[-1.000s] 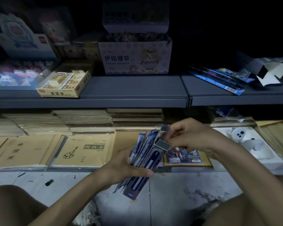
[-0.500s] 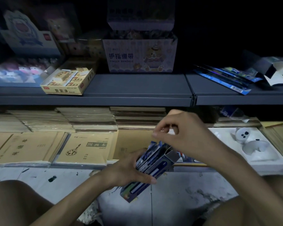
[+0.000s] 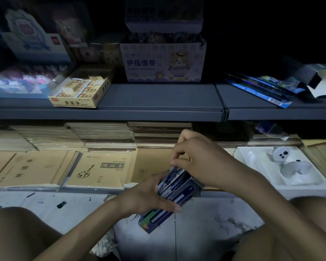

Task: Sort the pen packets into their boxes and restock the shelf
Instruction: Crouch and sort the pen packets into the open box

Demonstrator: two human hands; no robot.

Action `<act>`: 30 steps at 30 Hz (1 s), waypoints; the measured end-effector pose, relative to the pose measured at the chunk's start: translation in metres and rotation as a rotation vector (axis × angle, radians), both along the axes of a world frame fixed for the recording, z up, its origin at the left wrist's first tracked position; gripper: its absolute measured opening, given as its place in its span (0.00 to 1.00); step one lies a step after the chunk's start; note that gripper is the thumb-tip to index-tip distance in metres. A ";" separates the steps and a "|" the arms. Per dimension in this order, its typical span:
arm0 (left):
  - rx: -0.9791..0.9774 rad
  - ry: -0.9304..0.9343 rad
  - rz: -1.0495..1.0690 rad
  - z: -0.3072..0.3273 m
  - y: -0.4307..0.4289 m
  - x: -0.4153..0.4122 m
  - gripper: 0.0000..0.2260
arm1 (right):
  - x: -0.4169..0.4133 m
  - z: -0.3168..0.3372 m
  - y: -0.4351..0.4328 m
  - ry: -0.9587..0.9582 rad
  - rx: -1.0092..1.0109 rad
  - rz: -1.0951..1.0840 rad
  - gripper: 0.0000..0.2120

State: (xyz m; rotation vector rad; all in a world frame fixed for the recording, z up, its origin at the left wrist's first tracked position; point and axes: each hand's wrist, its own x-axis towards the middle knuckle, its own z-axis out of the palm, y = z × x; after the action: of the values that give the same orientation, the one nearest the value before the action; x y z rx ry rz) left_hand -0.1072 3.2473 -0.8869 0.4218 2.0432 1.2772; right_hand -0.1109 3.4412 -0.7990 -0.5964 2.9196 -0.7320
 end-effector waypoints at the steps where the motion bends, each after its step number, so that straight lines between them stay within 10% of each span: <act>1: -0.006 0.010 0.007 0.001 0.000 -0.001 0.26 | 0.000 0.001 0.000 0.009 0.008 0.008 0.07; 17: 0.072 0.027 0.089 0.004 -0.010 -0.006 0.26 | 0.005 0.027 0.026 0.622 -0.011 -0.172 0.05; 30: 0.105 0.035 0.174 0.005 -0.009 -0.006 0.27 | 0.002 0.033 0.058 0.356 -1.139 -0.562 0.19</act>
State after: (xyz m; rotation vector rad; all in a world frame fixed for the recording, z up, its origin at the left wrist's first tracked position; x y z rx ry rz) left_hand -0.1133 3.2384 -0.8818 0.3215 2.0852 1.4958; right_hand -0.1085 3.4996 -0.7658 0.1403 2.6666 -2.6143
